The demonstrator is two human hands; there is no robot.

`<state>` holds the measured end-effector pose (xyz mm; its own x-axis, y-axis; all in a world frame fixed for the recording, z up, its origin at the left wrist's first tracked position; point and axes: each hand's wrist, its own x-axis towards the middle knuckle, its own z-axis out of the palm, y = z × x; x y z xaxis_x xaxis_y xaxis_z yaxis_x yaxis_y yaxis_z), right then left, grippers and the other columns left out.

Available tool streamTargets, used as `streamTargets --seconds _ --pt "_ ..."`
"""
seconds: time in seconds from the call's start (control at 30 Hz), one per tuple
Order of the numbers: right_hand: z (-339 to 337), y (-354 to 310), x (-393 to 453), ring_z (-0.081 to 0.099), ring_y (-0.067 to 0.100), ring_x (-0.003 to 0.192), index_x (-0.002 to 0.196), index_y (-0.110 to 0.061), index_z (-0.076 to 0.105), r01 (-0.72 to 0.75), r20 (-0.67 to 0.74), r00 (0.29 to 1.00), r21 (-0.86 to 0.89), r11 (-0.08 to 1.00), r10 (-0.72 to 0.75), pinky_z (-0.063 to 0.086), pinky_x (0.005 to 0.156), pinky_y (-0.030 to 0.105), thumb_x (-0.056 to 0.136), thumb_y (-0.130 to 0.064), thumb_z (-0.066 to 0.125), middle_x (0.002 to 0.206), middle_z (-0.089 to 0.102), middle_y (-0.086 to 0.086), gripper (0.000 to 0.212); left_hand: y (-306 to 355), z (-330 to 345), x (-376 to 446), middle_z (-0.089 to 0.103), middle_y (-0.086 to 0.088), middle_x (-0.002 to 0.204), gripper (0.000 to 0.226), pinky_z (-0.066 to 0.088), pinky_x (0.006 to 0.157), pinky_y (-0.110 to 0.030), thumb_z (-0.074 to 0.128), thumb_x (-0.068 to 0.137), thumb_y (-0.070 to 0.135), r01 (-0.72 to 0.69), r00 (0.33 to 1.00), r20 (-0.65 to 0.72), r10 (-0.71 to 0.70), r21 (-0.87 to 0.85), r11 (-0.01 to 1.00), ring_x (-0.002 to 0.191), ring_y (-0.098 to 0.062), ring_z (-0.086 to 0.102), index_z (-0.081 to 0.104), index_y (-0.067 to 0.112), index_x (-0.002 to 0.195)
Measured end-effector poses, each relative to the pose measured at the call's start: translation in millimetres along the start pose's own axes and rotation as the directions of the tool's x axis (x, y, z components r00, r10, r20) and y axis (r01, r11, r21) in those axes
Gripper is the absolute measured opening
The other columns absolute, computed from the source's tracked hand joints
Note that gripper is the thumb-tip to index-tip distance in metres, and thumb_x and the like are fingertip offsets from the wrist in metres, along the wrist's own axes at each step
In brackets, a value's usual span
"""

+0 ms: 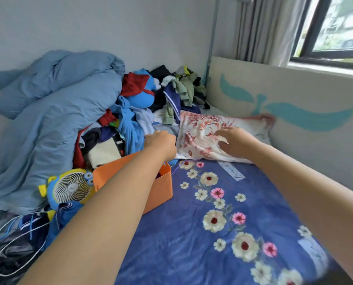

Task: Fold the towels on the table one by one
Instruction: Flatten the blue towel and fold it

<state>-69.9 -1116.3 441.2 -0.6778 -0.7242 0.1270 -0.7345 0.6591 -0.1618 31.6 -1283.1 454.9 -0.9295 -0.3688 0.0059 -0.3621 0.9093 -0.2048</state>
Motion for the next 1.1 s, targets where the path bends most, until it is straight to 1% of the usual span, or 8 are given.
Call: streamTargets --seconds 0.2,0.4,0.53,0.63,0.77,0.87,0.97,1.1 --pt "-43 26 -129 0.037 0.026 0.129 0.130 -0.016 0.047 -0.216 -0.098 0.973 -0.051 0.975 0.210 0.036 0.104 0.040 0.090 -0.018 0.045 0.137 0.046 0.008 0.040 87 -37 -61 0.047 -0.014 0.131 0.032 0.040 0.090 -0.039 0.038 0.093 0.017 -0.196 0.979 -0.055 0.194 -0.028 0.980 0.120 -0.032 0.045 0.051 0.008 0.121" --pt "-90 77 -257 0.034 0.025 0.131 0.128 -0.016 0.048 -0.456 -0.183 0.880 -0.066 0.888 0.438 0.035 0.106 0.037 0.090 -0.020 0.046 0.138 0.044 0.006 0.038 209 -81 -110 0.047 -0.012 0.134 0.035 0.040 0.095 -0.038 0.038 0.093 0.021 -0.438 0.892 -0.141 0.430 -0.032 0.898 0.123 -0.030 0.044 0.051 0.011 0.123" --pt "-122 117 -349 0.032 0.024 0.133 0.132 -0.017 0.044 -0.601 -0.241 0.785 -0.070 0.796 0.571 0.034 0.107 0.038 0.092 -0.021 0.044 0.141 0.041 0.005 0.041 307 -111 -149 0.045 -0.011 0.133 0.036 0.036 0.098 -0.037 0.038 0.094 0.026 -0.607 0.784 -0.168 0.597 -0.007 0.795 0.126 -0.028 0.040 0.050 0.013 0.125" --pt "-141 144 -414 0.031 0.023 0.133 0.132 -0.017 0.044 -0.673 -0.287 0.717 -0.046 0.739 0.635 0.032 0.108 0.038 0.092 -0.021 0.044 0.142 0.041 0.004 0.041 373 -130 -179 0.047 -0.010 0.128 0.034 0.038 0.095 -0.036 0.038 0.094 0.026 -0.701 0.699 -0.207 0.685 -0.007 0.713 0.122 -0.027 0.042 0.051 0.014 0.124" --pt "-172 185 -522 0.031 0.022 0.134 0.134 -0.016 0.042 -0.779 -0.293 0.609 -0.047 0.625 0.737 0.031 0.109 0.037 0.092 -0.021 0.044 0.144 0.039 0.004 0.042 480 -159 -236 0.049 -0.011 0.125 0.032 0.040 0.090 -0.035 0.039 0.093 0.023 -0.820 0.553 -0.272 0.788 -0.010 0.572 0.118 -0.029 0.046 0.054 0.013 0.120" --pt "-197 217 -598 0.033 0.021 0.133 0.135 -0.015 0.040 -0.843 -0.308 0.518 -0.025 0.537 0.798 0.032 0.110 0.038 0.093 -0.022 0.043 0.144 0.039 0.004 0.043 559 -179 -283 0.050 -0.010 0.127 0.031 0.040 0.090 -0.035 0.041 0.092 0.022 -0.883 0.452 -0.302 0.839 -0.021 0.468 0.119 -0.029 0.045 0.055 0.016 0.119" --pt "-218 249 -663 0.034 0.022 0.134 0.136 -0.011 0.038 -0.869 -0.328 0.475 -0.027 0.494 0.817 0.032 0.110 0.038 0.093 -0.019 0.042 0.143 0.040 0.008 0.044 631 -194 -321 0.050 -0.009 0.126 0.032 0.040 0.090 -0.035 0.044 0.090 0.017 -0.920 0.371 -0.327 0.869 -0.005 0.391 0.119 -0.028 0.045 0.056 0.018 0.120" --pt "-233 296 -743 0.040 0.025 0.128 0.133 -0.008 0.043 -0.897 -0.360 0.416 -0.010 0.443 0.835 0.036 0.106 0.038 0.093 -0.017 0.043 0.139 0.044 0.011 0.041 723 -211 -361 0.053 -0.010 0.120 0.032 0.037 0.075 -0.033 0.040 0.088 0.013 -0.957 0.271 -0.377 0.886 -0.006 0.291 0.112 -0.029 0.048 0.060 0.015 0.113"
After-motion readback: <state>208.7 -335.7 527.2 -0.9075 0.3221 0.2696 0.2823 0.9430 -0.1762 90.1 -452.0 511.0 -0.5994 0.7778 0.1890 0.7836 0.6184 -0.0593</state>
